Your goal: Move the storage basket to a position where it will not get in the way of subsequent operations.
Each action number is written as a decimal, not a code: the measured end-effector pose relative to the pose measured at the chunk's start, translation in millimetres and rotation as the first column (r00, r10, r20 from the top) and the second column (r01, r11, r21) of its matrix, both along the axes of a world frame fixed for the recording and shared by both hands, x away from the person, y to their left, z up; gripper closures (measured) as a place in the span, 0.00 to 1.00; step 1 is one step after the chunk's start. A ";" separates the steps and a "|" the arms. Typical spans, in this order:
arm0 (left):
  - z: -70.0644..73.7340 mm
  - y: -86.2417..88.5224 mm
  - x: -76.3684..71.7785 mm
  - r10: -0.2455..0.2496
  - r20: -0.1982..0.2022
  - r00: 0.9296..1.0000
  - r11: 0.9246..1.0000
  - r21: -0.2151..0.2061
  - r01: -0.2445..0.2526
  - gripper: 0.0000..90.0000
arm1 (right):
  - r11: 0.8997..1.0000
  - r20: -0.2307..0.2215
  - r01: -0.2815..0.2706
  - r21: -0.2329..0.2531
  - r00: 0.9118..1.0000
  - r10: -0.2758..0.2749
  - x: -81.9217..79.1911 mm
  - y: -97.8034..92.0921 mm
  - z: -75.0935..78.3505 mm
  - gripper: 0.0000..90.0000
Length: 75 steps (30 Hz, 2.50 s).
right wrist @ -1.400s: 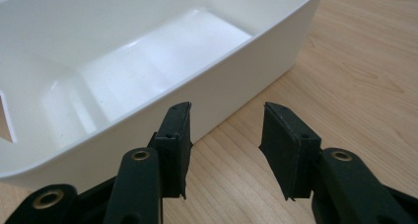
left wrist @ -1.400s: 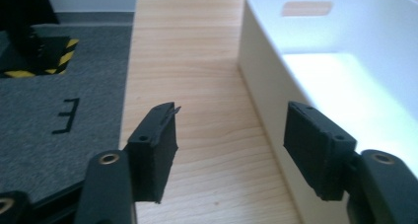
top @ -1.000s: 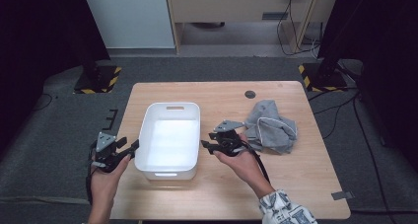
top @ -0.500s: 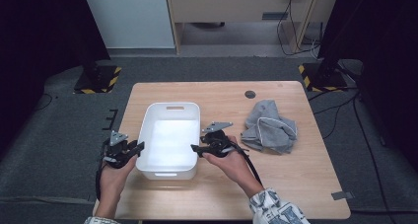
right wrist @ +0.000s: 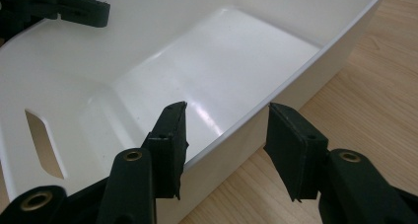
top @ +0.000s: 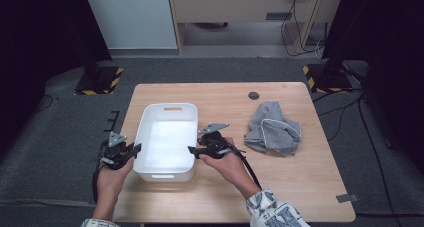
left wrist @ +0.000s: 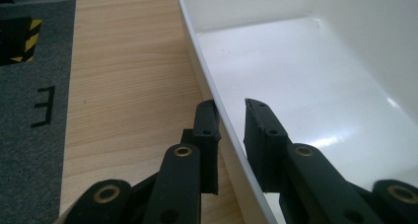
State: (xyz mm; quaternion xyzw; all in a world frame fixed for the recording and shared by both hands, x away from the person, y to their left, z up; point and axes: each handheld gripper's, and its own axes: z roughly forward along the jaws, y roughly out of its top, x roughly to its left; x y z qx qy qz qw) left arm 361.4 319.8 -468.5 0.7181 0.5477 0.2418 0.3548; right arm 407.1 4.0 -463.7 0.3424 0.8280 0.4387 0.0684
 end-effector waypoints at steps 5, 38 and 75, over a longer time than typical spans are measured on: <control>0.1 10.6 2.4 0.018 0.002 1.000 1.000 0.000 -0.018 0.84 | 1.000 0.006 0.004 -0.007 1.000 -0.004 2.4 15.3 -1.9 0.54; 0.2 63.6 27.7 0.038 0.019 0.999 0.999 -0.016 -0.038 0.84 | 1.000 -0.010 0.019 0.020 1.000 -0.019 11.8 67.4 -6.5 0.50; 7.2 73.3 28.8 0.072 0.085 0.994 0.997 -0.047 -0.068 0.60 | 0.999 -0.015 -0.023 0.038 1.000 0.024 4.8 71.4 -5.8 0.46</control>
